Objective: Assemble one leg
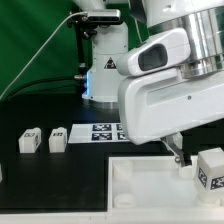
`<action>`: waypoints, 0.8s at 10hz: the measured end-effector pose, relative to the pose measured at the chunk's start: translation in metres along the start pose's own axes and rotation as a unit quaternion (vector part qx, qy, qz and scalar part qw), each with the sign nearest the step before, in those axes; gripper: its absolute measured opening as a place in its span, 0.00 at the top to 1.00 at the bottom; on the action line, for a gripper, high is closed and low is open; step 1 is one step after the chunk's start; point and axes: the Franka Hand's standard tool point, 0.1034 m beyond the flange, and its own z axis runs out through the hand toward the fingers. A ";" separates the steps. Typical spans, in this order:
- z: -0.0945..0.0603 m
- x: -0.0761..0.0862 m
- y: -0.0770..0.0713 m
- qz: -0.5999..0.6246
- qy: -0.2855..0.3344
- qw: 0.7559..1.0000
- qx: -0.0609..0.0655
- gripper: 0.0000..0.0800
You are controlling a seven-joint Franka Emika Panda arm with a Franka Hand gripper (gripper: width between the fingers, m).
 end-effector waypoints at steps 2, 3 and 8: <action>0.010 -0.015 -0.016 0.020 -0.110 0.994 0.013 0.19; 0.014 -0.016 -0.021 0.018 -0.117 0.993 0.014 0.19; 0.016 -0.011 -0.015 0.019 -0.096 0.995 0.008 0.56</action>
Offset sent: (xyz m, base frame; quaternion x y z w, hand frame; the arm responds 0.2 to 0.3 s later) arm -0.0061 0.0027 -0.0045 -0.0155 0.0050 0.0107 0.9998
